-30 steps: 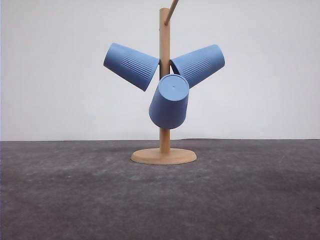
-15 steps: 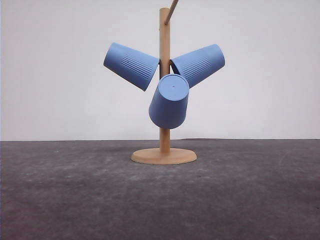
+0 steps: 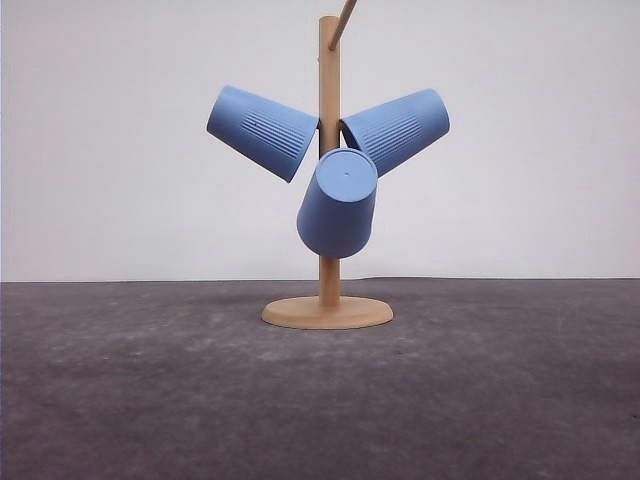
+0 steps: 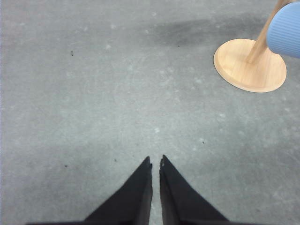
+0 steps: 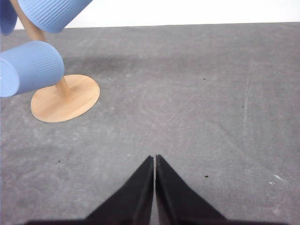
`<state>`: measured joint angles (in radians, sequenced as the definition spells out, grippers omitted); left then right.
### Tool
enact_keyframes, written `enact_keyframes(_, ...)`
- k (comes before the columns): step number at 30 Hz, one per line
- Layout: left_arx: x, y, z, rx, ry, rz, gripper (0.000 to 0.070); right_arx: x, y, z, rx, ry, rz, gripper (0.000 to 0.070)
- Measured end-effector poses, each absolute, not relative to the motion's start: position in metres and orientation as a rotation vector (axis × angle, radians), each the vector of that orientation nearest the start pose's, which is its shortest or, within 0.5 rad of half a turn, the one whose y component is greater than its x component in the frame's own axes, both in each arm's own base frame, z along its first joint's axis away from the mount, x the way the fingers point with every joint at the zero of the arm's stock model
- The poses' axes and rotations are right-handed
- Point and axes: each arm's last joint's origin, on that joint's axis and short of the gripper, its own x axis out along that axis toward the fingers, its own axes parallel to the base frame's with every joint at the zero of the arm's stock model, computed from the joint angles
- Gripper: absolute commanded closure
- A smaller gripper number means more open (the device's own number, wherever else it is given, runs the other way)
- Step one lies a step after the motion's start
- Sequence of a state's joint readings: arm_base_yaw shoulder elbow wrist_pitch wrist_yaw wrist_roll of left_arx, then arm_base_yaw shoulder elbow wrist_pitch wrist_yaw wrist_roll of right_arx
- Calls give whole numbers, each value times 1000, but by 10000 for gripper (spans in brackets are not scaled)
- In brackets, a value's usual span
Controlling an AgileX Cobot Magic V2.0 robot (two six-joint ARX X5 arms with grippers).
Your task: Place three cups
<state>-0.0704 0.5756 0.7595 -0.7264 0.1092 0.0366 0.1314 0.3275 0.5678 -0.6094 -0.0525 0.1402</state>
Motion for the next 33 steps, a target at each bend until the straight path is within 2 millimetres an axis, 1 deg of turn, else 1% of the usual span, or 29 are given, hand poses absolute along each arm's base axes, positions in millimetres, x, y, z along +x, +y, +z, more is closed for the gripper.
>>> enact_keyframes(3, 103, -10, 297, 35, 431, -184, 697, 83, 12, 270, 124, 381, 156, 700)
enact_keyframes(5, 97, -10, 285, 37, 337, -183, 697, 83, 12, 270, 124, 381, 156, 700)
enact_keyframes(8, 95, -10, 259, 35, 203, -182, 697, 83, 12, 270, 124, 381, 156, 700)
enact_keyframes(12, 95, -10, 212, 2, 130, -179, 697, 83, 12, 270, 124, 381, 156, 700)
enact_keyframes(15, 95, -10, 193, -33, 71, -177, 697, 83, 13, 270, 124, 382, 156, 700)
enact_keyframes(19, 95, -10, 183, -79, -16, -180, 697, 83, 13, 270, 124, 382, 156, 700)
enact_keyframes(22, 96, -10, 173, -114, -24, -181, 697, 83, 13, 270, 124, 382, 155, 700)
enact_keyframes(33, 96, -10, 173, -146, -18, -189, 697, 83, 13, 270, 126, 382, 155, 700)
